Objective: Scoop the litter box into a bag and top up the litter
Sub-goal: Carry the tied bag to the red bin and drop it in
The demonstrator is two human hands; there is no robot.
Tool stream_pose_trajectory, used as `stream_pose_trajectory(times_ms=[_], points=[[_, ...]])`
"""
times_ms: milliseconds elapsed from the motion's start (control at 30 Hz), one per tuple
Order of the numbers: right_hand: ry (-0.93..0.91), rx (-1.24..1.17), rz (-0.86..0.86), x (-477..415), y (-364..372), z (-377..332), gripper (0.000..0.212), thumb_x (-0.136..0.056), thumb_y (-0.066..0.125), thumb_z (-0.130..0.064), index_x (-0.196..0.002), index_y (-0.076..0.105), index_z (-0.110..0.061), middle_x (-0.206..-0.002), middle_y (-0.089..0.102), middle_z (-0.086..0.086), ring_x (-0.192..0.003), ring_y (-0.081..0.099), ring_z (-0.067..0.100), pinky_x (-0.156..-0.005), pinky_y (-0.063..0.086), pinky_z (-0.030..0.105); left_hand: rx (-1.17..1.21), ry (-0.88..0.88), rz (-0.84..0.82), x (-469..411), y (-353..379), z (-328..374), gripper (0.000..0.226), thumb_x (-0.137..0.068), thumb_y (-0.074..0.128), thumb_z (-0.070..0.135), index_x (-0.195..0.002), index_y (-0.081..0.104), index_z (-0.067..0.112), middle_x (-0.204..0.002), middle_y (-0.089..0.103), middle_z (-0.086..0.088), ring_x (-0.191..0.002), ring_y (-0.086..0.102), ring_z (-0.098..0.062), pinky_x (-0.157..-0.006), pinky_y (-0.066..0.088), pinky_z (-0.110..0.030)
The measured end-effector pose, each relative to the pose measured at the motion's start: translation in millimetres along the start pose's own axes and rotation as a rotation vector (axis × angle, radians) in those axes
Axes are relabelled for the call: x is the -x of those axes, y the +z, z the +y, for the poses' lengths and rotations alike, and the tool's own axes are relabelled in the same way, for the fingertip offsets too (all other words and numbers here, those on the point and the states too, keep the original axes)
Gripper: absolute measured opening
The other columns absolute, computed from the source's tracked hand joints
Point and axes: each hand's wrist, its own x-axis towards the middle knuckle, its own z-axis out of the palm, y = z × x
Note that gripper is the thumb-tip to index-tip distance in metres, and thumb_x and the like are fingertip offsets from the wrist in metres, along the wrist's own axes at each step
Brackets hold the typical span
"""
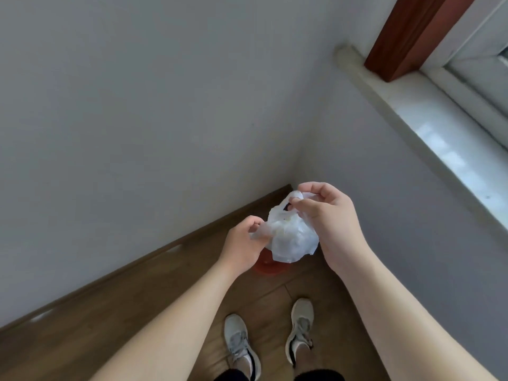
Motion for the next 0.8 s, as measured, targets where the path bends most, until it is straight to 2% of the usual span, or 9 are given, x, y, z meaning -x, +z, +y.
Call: stream_pose_trajectory(times_ms=[67, 167, 300, 467, 600, 733, 800], points=[[0.045, 0.015, 0.004, -24, 5, 28, 0.020, -0.084, 0.075, -0.013, -0.096, 0.070, -0.028, -0.097, 0.070, 0.000, -0.100, 0.067, 0.022, -0.091, 0.056, 0.050, 0.003, -0.051, -0.005, -20, 15, -24, 0.008, -0.093, 0.063, 0.040, -0.092, 0.060, 0.032, -0.087, 0.065, 0.015, -0.082, 0.062, -0.004, -0.068, 0.053, -0.021], [0.120, 0.023, 0.000, -63, 12, 78, 0.021, -0.086, 0.074, -0.011, -0.098, 0.069, -0.026, -0.105, 0.067, 0.001, -0.105, 0.064, 0.021, -0.091, 0.057, 0.048, 0.023, -0.126, -0.015, -51, 45, -68, 0.006, -0.093, 0.065, 0.034, -0.093, 0.059, 0.036, -0.092, 0.064, 0.018, -0.086, 0.061, -0.002, -0.067, 0.047, -0.016], [0.207, 0.023, -0.044, -119, 21, 151, 0.024, -0.086, 0.071, -0.010, -0.101, 0.068, -0.028, -0.108, 0.066, -0.002, -0.106, 0.063, 0.019, -0.093, 0.056, 0.045, 0.036, -0.218, -0.026, -93, 92, -134, 0.014, -0.093, 0.065, 0.032, -0.105, 0.061, 0.034, -0.101, 0.066, 0.017, -0.093, 0.062, -0.004, -0.076, 0.052, -0.021], [0.275, 0.011, -0.043, -182, 39, 238, 0.021, -0.085, 0.072, -0.011, -0.094, 0.069, -0.030, -0.101, 0.069, -0.007, -0.103, 0.065, 0.016, -0.095, 0.054, 0.046, 0.023, -0.293, -0.031, -142, 140, -215, 0.010, -0.093, 0.062, 0.029, -0.103, 0.062, 0.033, -0.099, 0.067, 0.015, -0.089, 0.061, -0.001, -0.066, 0.044, -0.017], [0.290, 0.006, -0.049, -220, 53, 296, 0.020, -0.086, 0.072, -0.013, -0.096, 0.068, -0.030, -0.096, 0.068, -0.010, -0.098, 0.065, 0.011, -0.096, 0.055, 0.042, -0.036, -0.310, -0.040, -172, 165, -262, 0.015, -0.093, 0.058, 0.025, -0.108, 0.064, 0.025, -0.100, 0.066, 0.016, -0.092, 0.063, -0.008, -0.077, 0.051, -0.027], [0.353, -0.043, -0.054, -252, 68, 351, 0.022, -0.085, 0.071, -0.012, -0.103, 0.068, -0.025, -0.105, 0.069, -0.002, -0.101, 0.067, 0.016, -0.096, 0.055, 0.041, -0.080, -0.306, -0.039, -196, 185, -308, 0.022, -0.090, 0.059, 0.024, -0.111, 0.065, 0.022, -0.108, 0.069, 0.011, -0.098, 0.065, -0.012, -0.086, 0.053, -0.035], [0.373, -0.037, -0.039, -265, 76, 378, 0.026, -0.084, 0.071, -0.011, -0.106, 0.068, -0.024, -0.106, 0.069, -0.002, -0.100, 0.067, 0.016, -0.091, 0.056, 0.036, -0.081, -0.327, -0.035, -205, 195, -324, 0.020, -0.093, 0.059, 0.025, -0.113, 0.063, 0.022, -0.112, 0.067, 0.008, -0.100, 0.062, -0.011, -0.087, 0.049, -0.030]])
